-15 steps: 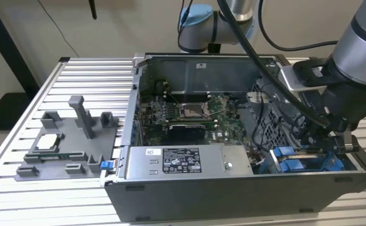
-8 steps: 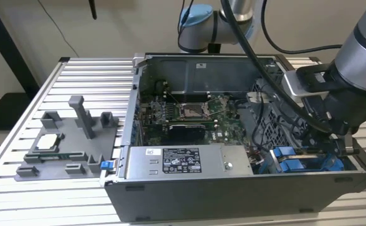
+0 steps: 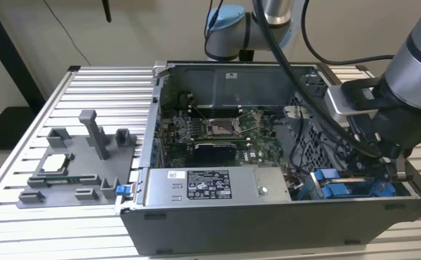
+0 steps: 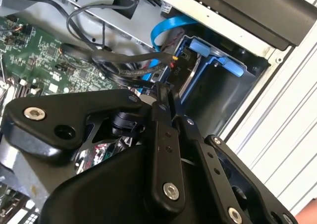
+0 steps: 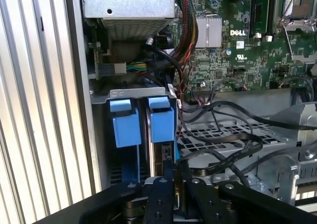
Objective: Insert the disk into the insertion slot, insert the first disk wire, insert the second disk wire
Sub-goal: 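Insert the second disk wire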
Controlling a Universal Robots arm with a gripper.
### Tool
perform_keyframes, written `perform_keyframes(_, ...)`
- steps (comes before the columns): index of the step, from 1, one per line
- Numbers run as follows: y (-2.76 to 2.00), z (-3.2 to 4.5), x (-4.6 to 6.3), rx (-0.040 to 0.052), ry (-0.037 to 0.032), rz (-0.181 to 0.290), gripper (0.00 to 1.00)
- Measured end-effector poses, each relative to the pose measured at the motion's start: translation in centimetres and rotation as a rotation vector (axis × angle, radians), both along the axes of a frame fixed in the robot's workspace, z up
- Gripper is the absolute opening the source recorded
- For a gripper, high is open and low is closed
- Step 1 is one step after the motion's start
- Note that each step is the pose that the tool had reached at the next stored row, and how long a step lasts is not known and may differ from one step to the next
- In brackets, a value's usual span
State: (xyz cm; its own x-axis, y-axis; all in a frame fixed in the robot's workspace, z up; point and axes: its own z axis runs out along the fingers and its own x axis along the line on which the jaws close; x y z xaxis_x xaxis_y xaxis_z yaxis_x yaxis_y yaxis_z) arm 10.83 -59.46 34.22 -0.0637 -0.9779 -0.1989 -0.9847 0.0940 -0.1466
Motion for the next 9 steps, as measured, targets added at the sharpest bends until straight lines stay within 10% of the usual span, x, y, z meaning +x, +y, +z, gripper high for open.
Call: perform_keyframes(9,0.0,-0.36,0.03,0.0002,0.0,-0.001,0.0)
